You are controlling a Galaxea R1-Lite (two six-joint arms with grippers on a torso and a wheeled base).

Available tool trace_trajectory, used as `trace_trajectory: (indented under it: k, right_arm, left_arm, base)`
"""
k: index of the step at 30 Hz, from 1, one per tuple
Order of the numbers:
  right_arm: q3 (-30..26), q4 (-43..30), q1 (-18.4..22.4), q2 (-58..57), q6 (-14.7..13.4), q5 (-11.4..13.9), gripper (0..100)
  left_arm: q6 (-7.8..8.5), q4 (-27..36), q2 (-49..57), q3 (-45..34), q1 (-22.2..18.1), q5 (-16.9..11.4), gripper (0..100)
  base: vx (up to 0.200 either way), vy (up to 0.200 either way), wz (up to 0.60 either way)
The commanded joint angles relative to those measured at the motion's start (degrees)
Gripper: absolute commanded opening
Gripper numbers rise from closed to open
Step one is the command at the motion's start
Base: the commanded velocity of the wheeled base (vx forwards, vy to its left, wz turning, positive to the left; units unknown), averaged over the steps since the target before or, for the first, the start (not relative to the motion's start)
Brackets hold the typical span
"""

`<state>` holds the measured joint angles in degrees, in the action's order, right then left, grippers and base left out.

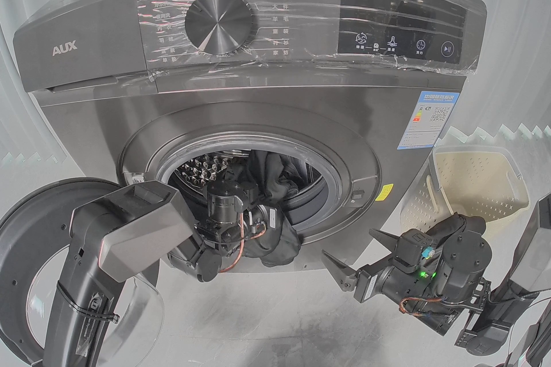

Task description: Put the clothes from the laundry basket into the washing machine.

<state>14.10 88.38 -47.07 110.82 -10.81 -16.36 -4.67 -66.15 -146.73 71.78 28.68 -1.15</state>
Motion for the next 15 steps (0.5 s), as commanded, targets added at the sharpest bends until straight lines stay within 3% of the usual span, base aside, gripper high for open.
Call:
trace_trajectory:
  k: [1,7,15]
  right_arm:
    - [0.05,0.04,-0.04,-0.08,0.0,0.01,100]
    - [0.4,0.04,-0.04,-0.08,0.0,0.01,100]
    - [0.4,0.04,-0.04,-0.08,-0.09,0.01,100]
  left_arm:
    - [-0.08,-0.47,-0.23,8.29,-2.67,3.26,0]
    - [-0.34,0.23,-1.11,15.67,-4.51,5.28,0]
    - [-0.43,0.32,-1.37,16.11,-4.6,5.36,0]
  base:
    - [0.0,0.0,0.0]
    - [0.0,0.0,0.0]
    - [0.0,0.0,0.0]
